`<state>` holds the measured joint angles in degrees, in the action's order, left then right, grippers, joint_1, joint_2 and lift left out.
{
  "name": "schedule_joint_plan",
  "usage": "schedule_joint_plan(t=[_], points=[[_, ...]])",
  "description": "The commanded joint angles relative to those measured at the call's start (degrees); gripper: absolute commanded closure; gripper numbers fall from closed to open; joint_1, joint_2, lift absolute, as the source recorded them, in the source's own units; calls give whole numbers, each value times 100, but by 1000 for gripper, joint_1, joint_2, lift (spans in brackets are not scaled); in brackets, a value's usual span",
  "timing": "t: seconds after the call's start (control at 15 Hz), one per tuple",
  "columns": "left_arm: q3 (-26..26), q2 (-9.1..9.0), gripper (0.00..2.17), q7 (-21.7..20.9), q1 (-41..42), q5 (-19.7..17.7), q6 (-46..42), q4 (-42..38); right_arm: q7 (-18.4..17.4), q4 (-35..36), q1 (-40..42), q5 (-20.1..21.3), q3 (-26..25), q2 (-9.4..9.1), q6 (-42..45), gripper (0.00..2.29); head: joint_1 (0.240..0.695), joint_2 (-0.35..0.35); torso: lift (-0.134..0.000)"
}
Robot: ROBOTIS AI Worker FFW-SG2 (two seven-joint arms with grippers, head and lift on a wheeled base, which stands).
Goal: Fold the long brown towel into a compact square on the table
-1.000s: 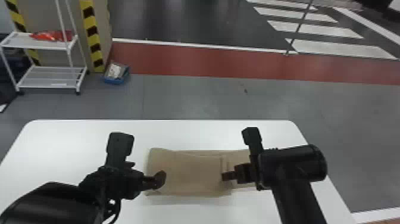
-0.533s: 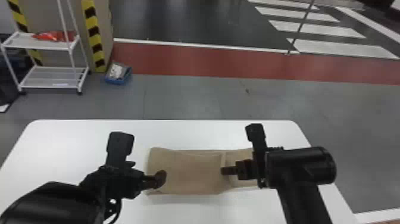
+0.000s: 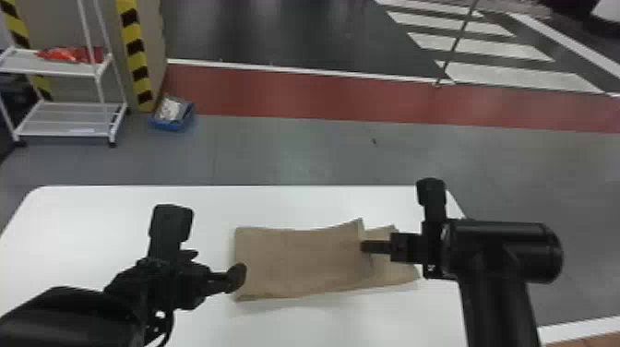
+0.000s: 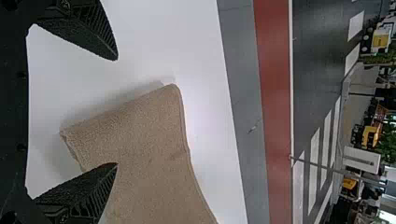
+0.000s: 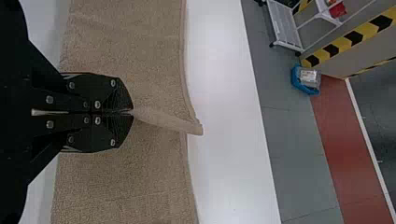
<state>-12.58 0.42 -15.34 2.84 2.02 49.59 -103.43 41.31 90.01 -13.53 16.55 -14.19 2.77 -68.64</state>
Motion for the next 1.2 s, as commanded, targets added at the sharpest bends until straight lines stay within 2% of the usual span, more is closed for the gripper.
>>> schedule_joint_plan(t=[0.0,0.2,0.4,0.47,0.53,0.67,0.87,1.0,1.13], points=[[-16,-7,76,-4,-3,0,-23,7,-80,-546,-36,129,12,13,540,1146,695,-232,0],[-16,2,76,-4,6,0,-23,7,-89,-573,-62,85,-93,13,540,1146,695,-242,0],[2,2,80,-12,76,0,-23,-2,166,-10,-27,-20,-673,22,206,1146,695,-248,0],[10,2,80,-12,85,0,-23,-2,219,43,-27,-91,-946,57,188,1146,695,-253,0],[10,2,80,-12,85,0,-41,-2,219,43,-36,-196,-1060,171,135,1146,695,-263,0],[-42,-7,80,-12,67,0,-111,-2,202,-212,61,-47,-1016,215,346,1146,695,-303,0],[-95,-7,80,-4,93,0,-111,-2,78,-792,35,32,-884,294,768,1143,695,-327,0],[-95,-7,80,-4,173,0,-111,-2,70,-819,44,15,-928,294,821,1143,695,-337,0],[-86,-7,80,5,199,0,-111,-81,158,-538,114,-100,-1104,294,680,1143,695,-339,0]])
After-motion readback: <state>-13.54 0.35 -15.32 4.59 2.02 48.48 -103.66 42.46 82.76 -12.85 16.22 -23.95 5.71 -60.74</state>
